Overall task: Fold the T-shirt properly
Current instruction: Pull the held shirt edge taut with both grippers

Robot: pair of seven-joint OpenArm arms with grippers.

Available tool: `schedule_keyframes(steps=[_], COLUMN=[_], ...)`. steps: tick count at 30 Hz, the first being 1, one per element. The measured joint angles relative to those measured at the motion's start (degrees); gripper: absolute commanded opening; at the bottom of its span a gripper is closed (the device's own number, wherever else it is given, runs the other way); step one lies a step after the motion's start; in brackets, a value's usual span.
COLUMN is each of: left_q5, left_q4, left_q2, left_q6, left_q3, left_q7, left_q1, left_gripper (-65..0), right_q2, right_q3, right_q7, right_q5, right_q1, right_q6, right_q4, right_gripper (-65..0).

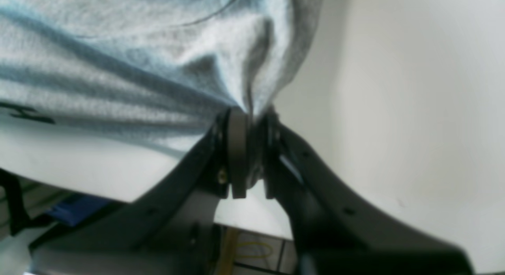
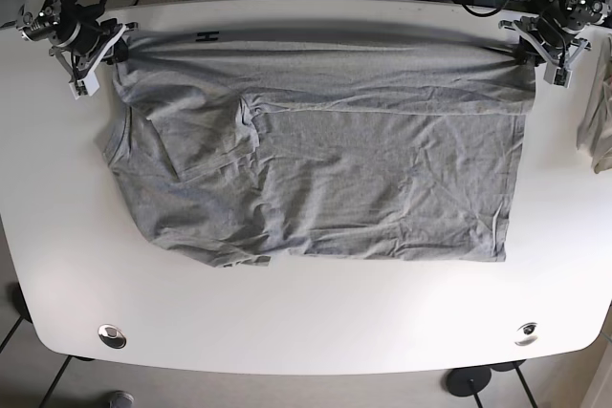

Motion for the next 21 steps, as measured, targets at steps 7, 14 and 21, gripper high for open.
schedule_keyframes(steps=[7, 14, 21], left_q5=[0.1, 2.6, 2.4], left_q4=[2.2, 2.9, 12.3], left_q2=[0.6, -0.5, -0.3], left_q6=[0.0, 0.1, 0.3], left_q3=[-0.2, -0.2, 0.8], left_q7=[0.2, 3.3, 3.4], left_q1=[3.3, -0.9, -7.3], left_gripper=[-48.2, -32.5, -32.5], right_q2=[-0.2, -0.2, 0.2], right_q3=[0.1, 0.3, -1.7], right_q7=[-0.5, -0.6, -0.7], right_q5=[-0.6, -1.5, -2.8], right_q1=[-4.7, -2.3, 12.7], right_q6=[-0.02, -0.04, -0.11], right_q4=[3.9, 11.3, 4.6], right_gripper=[-37.9, -14.9, -14.9])
